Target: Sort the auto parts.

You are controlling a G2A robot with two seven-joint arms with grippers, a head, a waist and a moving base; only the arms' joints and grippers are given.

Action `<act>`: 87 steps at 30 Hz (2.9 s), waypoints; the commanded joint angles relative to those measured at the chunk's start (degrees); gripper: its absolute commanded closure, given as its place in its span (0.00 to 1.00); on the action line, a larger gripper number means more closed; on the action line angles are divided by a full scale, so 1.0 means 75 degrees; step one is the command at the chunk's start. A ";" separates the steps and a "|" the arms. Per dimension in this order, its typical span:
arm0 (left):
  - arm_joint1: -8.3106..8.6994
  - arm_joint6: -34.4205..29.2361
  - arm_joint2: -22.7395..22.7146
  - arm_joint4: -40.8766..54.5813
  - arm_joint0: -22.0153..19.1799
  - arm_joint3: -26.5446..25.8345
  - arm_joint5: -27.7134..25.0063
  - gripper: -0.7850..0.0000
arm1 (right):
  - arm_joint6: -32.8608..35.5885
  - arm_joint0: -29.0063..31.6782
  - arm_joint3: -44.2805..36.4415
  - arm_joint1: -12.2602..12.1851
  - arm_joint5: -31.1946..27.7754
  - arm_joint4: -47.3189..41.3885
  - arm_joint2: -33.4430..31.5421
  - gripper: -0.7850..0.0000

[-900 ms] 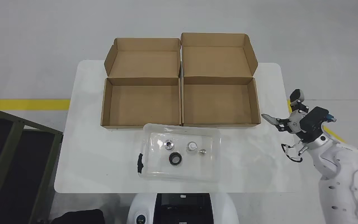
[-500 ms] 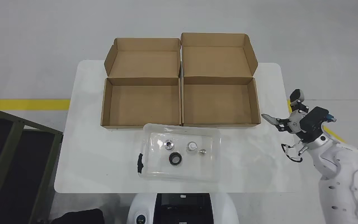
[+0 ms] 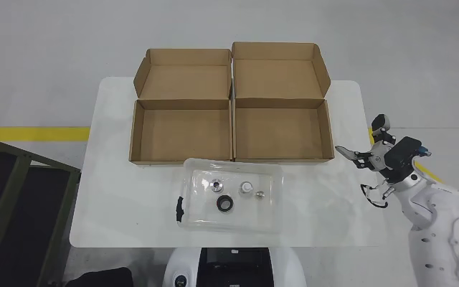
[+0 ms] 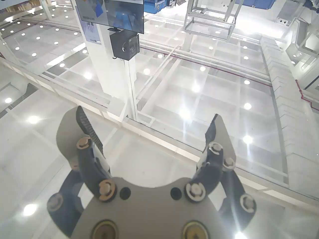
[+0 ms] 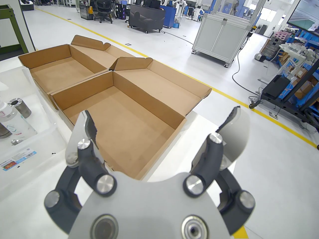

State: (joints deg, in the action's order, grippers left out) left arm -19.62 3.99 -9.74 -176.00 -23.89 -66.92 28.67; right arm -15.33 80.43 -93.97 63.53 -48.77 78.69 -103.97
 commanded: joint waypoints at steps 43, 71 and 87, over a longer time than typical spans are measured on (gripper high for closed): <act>0.0000 0.0000 0.0000 0.0000 0.0000 0.0000 0.0000 0.00 | 0.5223 -0.2171 -0.1765 -0.1268 -0.1230 -0.2137 0.5287 0.00; 0.0000 0.0000 0.0000 0.0000 0.0000 0.0000 0.0000 0.00 | 0.5216 -0.2832 -0.1248 -0.1090 -0.1161 -0.1274 0.6682 0.00; 0.0000 0.0000 0.0000 0.0000 0.0000 0.0000 0.0000 0.00 | 0.5383 -0.3374 -0.0636 -0.0902 -0.0912 -0.1157 0.7242 0.46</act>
State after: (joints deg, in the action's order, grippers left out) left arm -19.62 3.99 -9.74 -176.00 -23.89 -66.92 28.67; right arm 25.03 55.26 -98.84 56.71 -55.70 69.90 -49.78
